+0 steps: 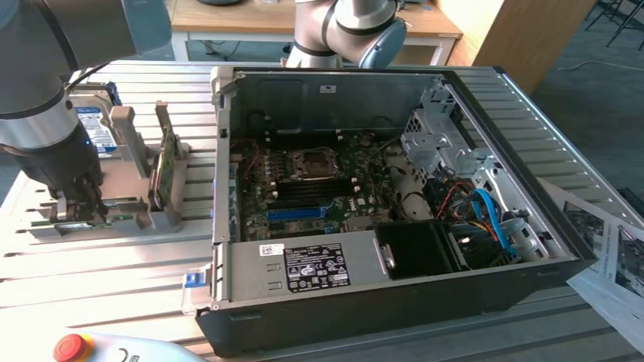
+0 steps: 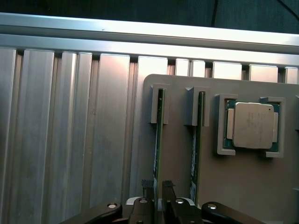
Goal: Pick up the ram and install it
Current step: 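Pick up the ram and move it above insertion slot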
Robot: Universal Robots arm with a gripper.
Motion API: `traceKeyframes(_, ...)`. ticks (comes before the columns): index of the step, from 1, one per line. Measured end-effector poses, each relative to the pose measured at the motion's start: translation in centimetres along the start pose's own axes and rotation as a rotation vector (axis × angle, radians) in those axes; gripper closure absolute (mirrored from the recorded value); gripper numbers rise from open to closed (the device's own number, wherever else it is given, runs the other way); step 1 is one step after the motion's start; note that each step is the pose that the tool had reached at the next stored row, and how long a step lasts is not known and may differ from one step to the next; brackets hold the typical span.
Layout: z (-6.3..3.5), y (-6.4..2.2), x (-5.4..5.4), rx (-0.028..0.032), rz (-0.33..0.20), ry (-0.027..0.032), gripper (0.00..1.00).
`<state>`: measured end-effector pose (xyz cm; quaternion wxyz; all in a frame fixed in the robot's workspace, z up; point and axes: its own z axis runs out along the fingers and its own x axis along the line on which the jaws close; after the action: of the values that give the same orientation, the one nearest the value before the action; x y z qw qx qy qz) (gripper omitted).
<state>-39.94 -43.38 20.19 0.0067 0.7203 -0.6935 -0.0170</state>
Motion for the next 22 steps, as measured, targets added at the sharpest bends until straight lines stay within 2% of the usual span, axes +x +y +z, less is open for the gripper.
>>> traceKeyframes(16, -0.15, 0.0, 0.0, 0.0, 0.0, 0.0001, 0.78)
traceKeyframes(17, -0.15, 0.0, 0.0, 0.0, 0.0, 0.0001, 0.8)
traceKeyframes(18, -0.15, 0.0, 0.0, -0.0001, 0.0, 0.0, 0.86)
traceKeyframes(22, -0.15, 0.0, 0.0, -0.0001, 0.0, 0.0, 0.88)
